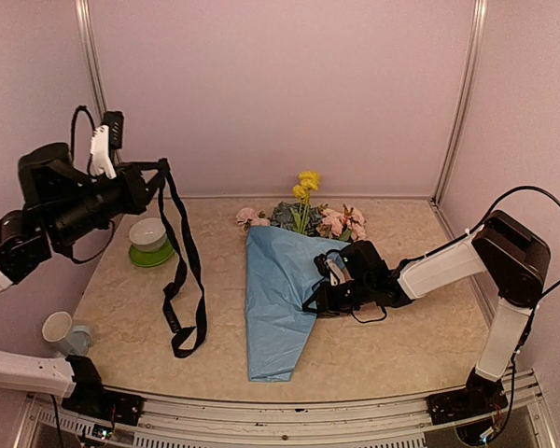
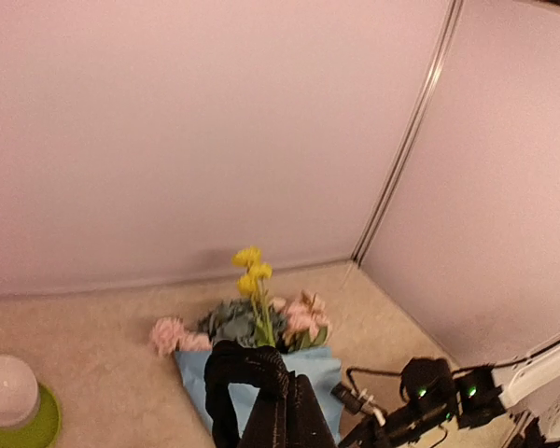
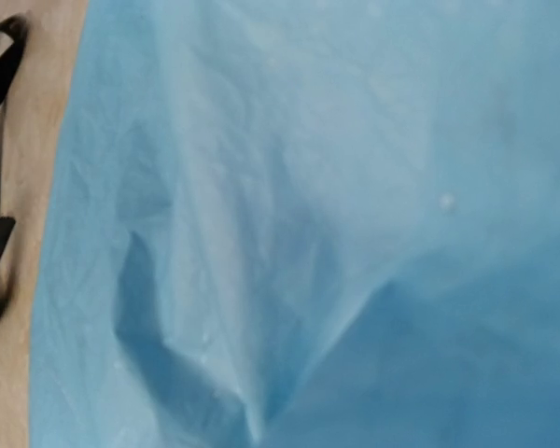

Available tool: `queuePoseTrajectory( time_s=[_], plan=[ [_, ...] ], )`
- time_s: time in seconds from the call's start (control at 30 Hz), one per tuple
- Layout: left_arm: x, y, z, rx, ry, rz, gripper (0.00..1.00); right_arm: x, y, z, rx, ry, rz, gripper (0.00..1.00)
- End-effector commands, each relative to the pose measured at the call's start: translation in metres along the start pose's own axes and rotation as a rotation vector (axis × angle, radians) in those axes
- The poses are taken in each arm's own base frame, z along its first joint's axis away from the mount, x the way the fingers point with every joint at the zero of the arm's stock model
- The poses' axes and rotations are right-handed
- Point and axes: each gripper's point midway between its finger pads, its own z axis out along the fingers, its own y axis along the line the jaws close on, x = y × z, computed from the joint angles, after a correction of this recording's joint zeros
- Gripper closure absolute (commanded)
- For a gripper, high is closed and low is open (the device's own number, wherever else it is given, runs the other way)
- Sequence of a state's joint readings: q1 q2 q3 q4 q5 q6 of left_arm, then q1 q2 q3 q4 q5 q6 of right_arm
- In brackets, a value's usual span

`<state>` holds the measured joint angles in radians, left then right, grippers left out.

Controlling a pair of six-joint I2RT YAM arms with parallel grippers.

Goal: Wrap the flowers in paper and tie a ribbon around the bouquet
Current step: Pick up the ribbon from the center of the board, then place the ribbon at the center of the board.

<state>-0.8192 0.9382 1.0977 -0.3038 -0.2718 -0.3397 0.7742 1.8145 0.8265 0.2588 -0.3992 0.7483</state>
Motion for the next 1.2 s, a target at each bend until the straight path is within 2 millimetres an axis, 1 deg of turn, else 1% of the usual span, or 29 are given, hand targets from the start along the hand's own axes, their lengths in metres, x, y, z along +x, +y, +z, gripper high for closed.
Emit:
queuePoseTrajectory(
  time_s=[0.0, 0.03, 0.07, 0.1, 0.13, 0.23, 0.3, 0.33, 0.47, 0.57, 0.63, 0.73, 0.77, 0.87, 0.9, 0.93, 0.97, 1.0, 1.03, 1.1, 1.13, 1.17],
  plan=[
    [-0.05, -0.009, -0.033, -0.031, -0.148, 0.175, 1.0, -0.007, 0.006, 0.0, 0.0, -0.011, -0.017, 1.0],
    [-0.052, -0.015, -0.035, -0.008, -0.156, 0.199, 1.0, -0.007, 0.006, 0.0, -0.001, -0.012, -0.017, 1.0],
    [-0.05, -0.02, -0.034, 0.009, -0.15, 0.219, 1.0, -0.007, 0.006, 0.001, -0.001, -0.009, -0.018, 1.0],
    [-0.044, -0.023, -0.028, 0.024, -0.123, 0.239, 1.0, -0.009, 0.007, 0.001, -0.002, -0.011, -0.018, 1.0],
    [-0.034, -0.026, -0.022, 0.038, -0.085, 0.255, 1.0, -0.009, 0.007, 0.002, -0.002, -0.008, -0.018, 1.0],
    [0.008, -0.04, -0.002, 0.118, 0.056, 0.301, 1.0, -0.01, 0.007, 0.003, 0.002, -0.006, -0.018, 1.0],
    [0.034, -0.057, 0.005, 0.222, 0.147, 0.318, 1.0, -0.01, 0.007, 0.004, 0.004, -0.002, -0.02, 1.0],
    [0.044, -0.065, 0.005, 0.267, 0.178, 0.328, 1.0, -0.01, 0.007, 0.004, 0.007, 0.001, -0.021, 1.0],
    [0.082, -0.097, -0.007, 0.487, 0.286, 0.375, 1.0, -0.018, 0.008, -0.001, 0.018, -0.023, -0.024, 1.0],
    [0.114, -0.104, -0.014, 0.549, 0.382, 0.395, 0.99, -0.032, 0.007, -0.013, 0.025, -0.055, -0.029, 1.0],
    [0.139, -0.109, -0.018, 0.59, 0.458, 0.404, 0.99, -0.041, 0.001, -0.022, 0.047, -0.07, -0.031, 1.0],
    [0.18, -0.127, -0.03, 0.697, 0.591, 0.421, 1.0, -0.051, -0.015, -0.035, 0.091, -0.088, -0.019, 1.0],
    [0.195, -0.136, -0.035, 0.737, 0.637, 0.436, 1.0, -0.053, -0.019, -0.039, 0.098, -0.095, -0.014, 1.0],
    [0.235, -0.164, -0.062, 0.892, 0.76, 0.506, 1.0, -0.059, -0.031, -0.051, 0.122, -0.114, -0.004, 1.0],
    [0.25, -0.167, -0.071, 0.927, 0.804, 0.534, 0.96, -0.059, -0.033, -0.054, 0.131, -0.117, -0.003, 1.0],
    [0.263, -0.167, -0.076, 0.941, 0.844, 0.563, 0.88, -0.06, -0.036, -0.058, 0.142, -0.121, -0.001, 1.0],
    [0.276, -0.163, -0.077, 0.931, 0.882, 0.586, 0.79, -0.062, -0.037, -0.062, 0.15, -0.128, -0.002, 1.0],
    [0.286, -0.157, -0.076, 0.915, 0.916, 0.601, 0.62, -0.063, -0.039, -0.065, 0.158, -0.134, -0.002, 1.0],
    [0.293, -0.153, -0.073, 0.887, 0.937, 0.614, 0.48, -0.065, -0.04, -0.069, 0.164, -0.142, -0.004, 1.0],
    [0.294, -0.146, -0.059, 0.807, 0.922, 0.637, 0.32, -0.067, -0.042, -0.074, 0.169, -0.153, -0.004, 1.0],
    [0.289, -0.144, -0.05, 0.769, 0.89, 0.642, 0.22, -0.069, -0.041, -0.077, 0.169, -0.161, -0.006, 1.0],
    [0.281, -0.142, -0.041, 0.742, 0.854, 0.629, 0.16, -0.07, -0.041, -0.078, 0.17, -0.161, -0.006, 1.0]
  ],
)
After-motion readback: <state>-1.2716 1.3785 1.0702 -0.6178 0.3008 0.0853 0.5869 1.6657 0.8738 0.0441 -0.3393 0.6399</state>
